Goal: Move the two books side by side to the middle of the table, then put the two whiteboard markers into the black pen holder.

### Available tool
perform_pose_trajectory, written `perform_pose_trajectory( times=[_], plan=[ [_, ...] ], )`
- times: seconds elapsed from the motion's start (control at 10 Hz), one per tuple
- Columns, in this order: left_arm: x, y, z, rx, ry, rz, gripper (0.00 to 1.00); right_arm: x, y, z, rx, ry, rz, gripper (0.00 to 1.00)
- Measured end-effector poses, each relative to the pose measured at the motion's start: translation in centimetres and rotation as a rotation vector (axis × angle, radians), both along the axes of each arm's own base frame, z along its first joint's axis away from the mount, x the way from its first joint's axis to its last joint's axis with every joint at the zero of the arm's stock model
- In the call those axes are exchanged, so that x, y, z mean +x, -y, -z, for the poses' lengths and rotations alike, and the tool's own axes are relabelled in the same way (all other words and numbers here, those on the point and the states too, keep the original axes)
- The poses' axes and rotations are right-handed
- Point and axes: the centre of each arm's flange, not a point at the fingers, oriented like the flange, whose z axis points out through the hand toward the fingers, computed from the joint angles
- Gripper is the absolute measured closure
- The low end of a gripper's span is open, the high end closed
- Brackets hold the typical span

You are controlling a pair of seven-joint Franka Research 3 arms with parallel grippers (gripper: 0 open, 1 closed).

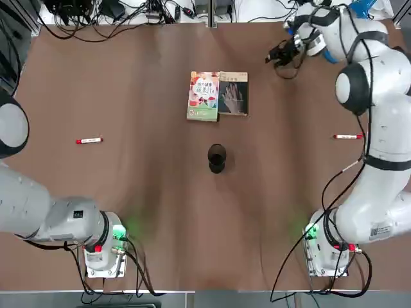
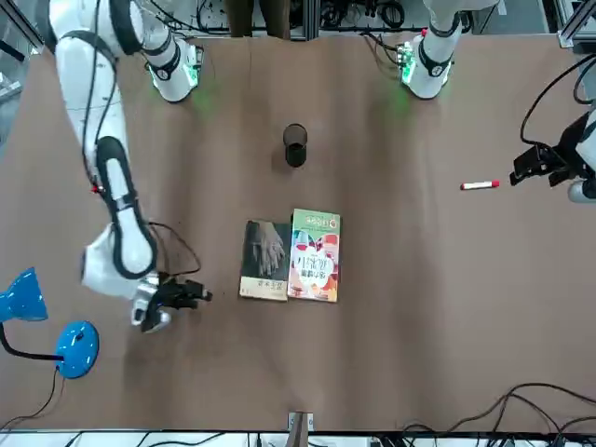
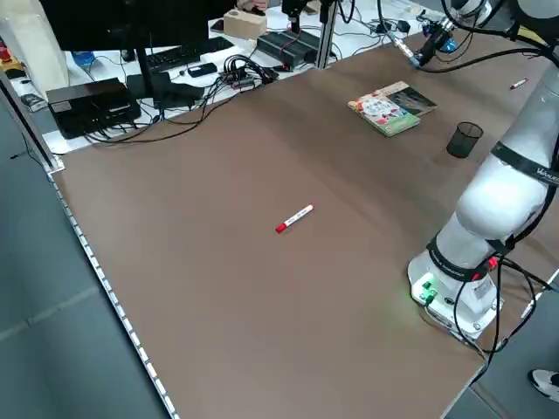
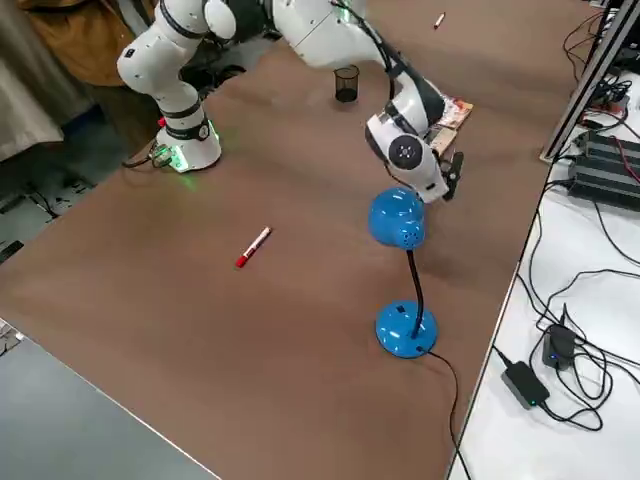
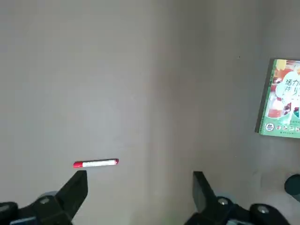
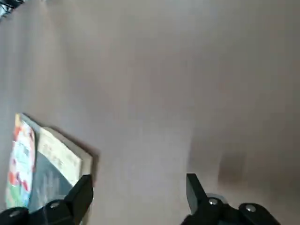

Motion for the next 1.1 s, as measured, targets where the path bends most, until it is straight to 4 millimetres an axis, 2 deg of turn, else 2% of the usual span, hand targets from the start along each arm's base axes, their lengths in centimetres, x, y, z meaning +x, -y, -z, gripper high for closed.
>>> perform_pose_trajectory(
  times=[0.1,0.3,0.5,0.7,0.9,1.0,1.1],
  plan=[
    [-0.1,-0.4,0.2,0.003,-0.005,-0.014,0.02,0.2,1.1,-1.2,-0.039,0.004,-0.051,0.11],
    [-0.6,-2.3,2.1,0.005,-0.032,-0.066,0.02,0.6,3.2,-5.4,-0.113,0.033,-0.118,0.02],
    [-1.8,-4.3,6.2,0.010,-0.042,-0.223,0.02,0.8,4.5,-11.1,-0.234,0.088,-0.210,0.00],
    [-4.5,-7.2,11.1,0.017,-0.082,-0.471,0.03,0.0,3.6,-18.0,-0.345,0.096,-0.283,0.00],
    [-8.3,-12.6,16.2,0.007,-0.109,-0.707,0.03,-2.4,2.2,-24.1,-0.449,0.000,-0.254,0.00],
    [-10.5,-15.9,18.9,-0.004,-0.112,-0.816,0.03,-3.7,1.7,-26.4,-0.486,-0.052,-0.228,0.00],
    [-12.7,-18.6,21.5,-0.013,-0.110,-0.907,0.03,-4.8,1.9,-27.7,-0.504,-0.091,-0.219,0.00]
  ],
)
